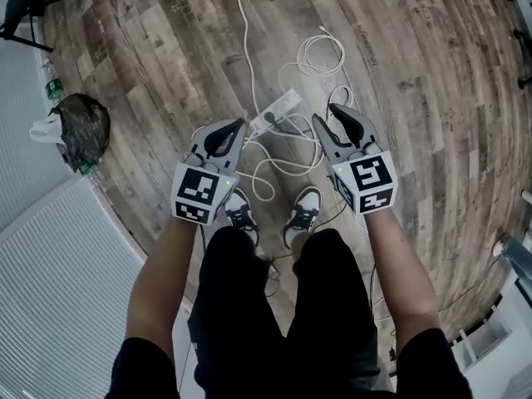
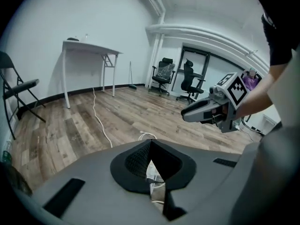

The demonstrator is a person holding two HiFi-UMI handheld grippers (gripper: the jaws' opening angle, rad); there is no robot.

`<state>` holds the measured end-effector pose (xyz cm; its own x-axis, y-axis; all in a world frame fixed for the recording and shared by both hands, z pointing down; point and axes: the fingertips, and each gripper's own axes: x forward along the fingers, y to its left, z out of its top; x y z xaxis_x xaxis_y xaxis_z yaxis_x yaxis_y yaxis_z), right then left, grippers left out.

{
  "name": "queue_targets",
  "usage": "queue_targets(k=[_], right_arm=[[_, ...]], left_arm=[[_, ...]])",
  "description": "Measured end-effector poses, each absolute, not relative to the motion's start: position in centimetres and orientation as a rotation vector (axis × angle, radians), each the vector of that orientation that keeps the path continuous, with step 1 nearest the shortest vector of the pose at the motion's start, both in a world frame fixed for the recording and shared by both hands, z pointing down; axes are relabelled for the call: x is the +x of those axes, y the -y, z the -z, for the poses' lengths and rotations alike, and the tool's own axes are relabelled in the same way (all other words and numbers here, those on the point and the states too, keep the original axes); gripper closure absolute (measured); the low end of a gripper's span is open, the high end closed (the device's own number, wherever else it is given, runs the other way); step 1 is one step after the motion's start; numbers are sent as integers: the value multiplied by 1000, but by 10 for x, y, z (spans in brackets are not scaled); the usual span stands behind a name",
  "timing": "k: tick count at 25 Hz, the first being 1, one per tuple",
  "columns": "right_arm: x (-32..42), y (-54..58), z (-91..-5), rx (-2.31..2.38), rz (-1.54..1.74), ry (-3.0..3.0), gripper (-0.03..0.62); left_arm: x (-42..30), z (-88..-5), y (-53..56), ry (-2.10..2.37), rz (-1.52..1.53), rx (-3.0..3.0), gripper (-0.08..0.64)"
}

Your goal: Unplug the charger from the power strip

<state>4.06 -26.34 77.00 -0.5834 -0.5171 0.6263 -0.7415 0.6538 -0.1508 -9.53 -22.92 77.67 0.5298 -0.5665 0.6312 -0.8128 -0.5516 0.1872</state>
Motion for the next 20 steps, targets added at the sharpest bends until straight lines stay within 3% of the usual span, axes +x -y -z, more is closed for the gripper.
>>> queue_targets(k=[7,12,20], right_arm=[[26,259,-918,896,-629,2353,417],[21,258,-1016,860,-549,2262,417],[6,261,-1099,766,-482,2228,403]], left_arm=[[-77,-921,225,905,-788,2369,541],[-60,-1010,219,812,-813,2379,541],[-33,-1101,206,655,-833,2358,541]])
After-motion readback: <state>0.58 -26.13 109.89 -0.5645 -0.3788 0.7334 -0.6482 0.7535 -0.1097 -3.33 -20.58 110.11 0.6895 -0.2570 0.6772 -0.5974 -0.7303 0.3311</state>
